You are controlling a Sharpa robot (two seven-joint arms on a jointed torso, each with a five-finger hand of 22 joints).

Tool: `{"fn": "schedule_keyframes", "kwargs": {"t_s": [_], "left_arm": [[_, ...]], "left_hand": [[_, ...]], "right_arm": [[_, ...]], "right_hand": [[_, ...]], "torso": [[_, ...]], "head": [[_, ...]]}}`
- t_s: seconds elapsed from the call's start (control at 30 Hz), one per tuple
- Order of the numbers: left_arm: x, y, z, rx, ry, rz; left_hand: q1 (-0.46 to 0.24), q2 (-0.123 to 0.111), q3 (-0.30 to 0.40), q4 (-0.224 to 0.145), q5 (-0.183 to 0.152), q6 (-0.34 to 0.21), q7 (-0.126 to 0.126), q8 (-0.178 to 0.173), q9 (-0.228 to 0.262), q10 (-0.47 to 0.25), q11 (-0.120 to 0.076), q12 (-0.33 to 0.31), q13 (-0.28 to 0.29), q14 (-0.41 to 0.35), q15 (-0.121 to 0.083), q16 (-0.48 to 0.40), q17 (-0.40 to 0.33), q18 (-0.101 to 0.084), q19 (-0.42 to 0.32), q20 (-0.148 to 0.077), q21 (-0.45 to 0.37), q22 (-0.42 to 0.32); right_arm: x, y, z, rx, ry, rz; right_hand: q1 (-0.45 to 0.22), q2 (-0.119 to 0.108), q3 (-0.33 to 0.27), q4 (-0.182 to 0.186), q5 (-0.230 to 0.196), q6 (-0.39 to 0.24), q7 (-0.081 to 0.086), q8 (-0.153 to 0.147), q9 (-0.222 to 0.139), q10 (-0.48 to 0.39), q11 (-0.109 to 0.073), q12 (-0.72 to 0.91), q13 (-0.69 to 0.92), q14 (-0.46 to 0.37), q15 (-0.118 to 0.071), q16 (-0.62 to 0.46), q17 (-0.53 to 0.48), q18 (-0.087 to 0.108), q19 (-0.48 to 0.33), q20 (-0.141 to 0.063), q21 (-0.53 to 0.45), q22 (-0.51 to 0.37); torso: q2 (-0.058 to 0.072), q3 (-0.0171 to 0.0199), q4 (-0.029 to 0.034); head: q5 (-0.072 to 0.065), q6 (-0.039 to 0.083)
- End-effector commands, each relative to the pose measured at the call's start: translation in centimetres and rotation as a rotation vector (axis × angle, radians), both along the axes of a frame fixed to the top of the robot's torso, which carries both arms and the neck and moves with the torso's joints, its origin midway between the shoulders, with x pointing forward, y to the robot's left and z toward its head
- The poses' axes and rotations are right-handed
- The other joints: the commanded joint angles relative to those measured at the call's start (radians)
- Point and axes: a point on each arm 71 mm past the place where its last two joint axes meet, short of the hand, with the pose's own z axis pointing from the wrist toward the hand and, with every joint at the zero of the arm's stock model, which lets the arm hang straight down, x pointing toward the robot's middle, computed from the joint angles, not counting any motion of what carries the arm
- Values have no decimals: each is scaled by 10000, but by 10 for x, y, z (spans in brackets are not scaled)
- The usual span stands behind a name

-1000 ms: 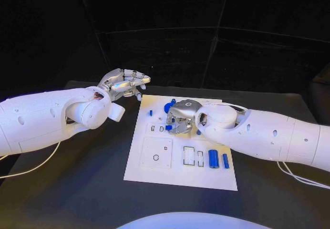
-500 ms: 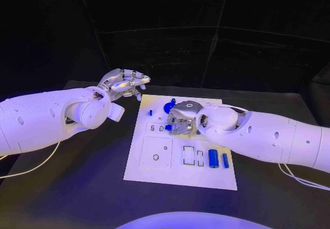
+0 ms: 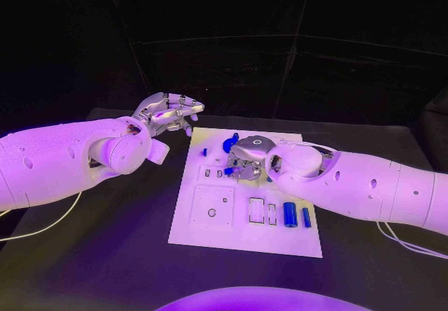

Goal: Assemble the parts on the task board

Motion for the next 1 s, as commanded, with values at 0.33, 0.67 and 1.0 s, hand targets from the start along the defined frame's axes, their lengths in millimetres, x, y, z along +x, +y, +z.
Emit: {"fn": "schedule_keyframes", "kwargs": {"t_s": [0.33,0.67,1.0], "left_arm": [[0,-1,0,-53,47,-105],[-1,0,-1,-42,100,-109],[-6,0,-13,951,208,-294]], "left_hand": [[-10,-104,114,-16,-3,49,12,-39,-24,-16,62,72,-26,-54,3,23,8,123,88,-9,-43,-15],[-29,-146,178,-28,-5,49,16,-32,-43,-20,65,84,-45,-50,4,34,15,123,98,-8,-51,-23],[-269,-674,411,-134,-7,413,-140,242,-67,259,-65,315,-121,376,-93,765,888,136,350,-85,109,43]], "right_arm": [[1,-2,1,155,-438,-298],[-5,-6,11,1552,-925,-382],[-18,-24,18,2380,-757,-626]], "right_hand": [[376,323,598,-255,-212,265,-59,115,17,81,-104,45,8,990,-129,59,2276,51,55,-108,28,112],[-93,137,899,-96,787,317,-79,108,-18,139,-125,40,-1,1002,-147,88,2324,39,91,-130,58,173],[-384,-96,957,66,1208,374,-100,117,-20,201,-139,75,35,1008,-161,102,2347,29,118,-142,82,227]], "torso": [[-11,3,-2],[-17,12,-12],[-65,12,-18]], "head": [[6,-20],[25,37],[-4,155]]}}
